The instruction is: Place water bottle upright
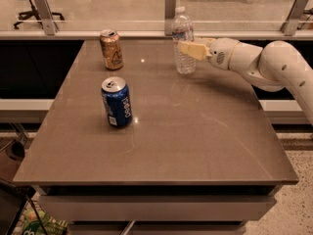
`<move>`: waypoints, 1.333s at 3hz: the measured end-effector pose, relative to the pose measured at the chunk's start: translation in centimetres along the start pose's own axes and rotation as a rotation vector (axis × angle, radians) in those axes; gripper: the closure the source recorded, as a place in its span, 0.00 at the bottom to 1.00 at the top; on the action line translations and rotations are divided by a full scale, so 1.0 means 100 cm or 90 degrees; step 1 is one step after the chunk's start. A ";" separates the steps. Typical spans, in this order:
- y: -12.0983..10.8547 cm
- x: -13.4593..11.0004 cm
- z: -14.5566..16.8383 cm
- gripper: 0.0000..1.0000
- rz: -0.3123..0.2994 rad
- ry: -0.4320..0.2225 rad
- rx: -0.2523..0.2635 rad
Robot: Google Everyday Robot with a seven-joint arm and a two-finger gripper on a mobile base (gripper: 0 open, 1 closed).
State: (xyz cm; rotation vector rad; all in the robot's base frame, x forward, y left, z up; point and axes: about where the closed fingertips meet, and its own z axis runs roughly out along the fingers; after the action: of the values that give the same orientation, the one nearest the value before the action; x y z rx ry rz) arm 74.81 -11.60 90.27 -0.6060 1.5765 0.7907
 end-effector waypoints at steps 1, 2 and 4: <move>-0.006 0.014 0.001 1.00 0.019 -0.009 0.005; -0.005 0.008 0.000 1.00 0.019 -0.009 0.005; -0.005 0.008 0.000 1.00 0.019 -0.010 0.005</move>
Offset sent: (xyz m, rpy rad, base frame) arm -0.0036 -0.0239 -0.0616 0.0895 0.0827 -0.0866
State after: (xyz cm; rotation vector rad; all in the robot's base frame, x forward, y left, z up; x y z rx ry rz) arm 75.06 -11.84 89.42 -0.5706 1.5776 0.8098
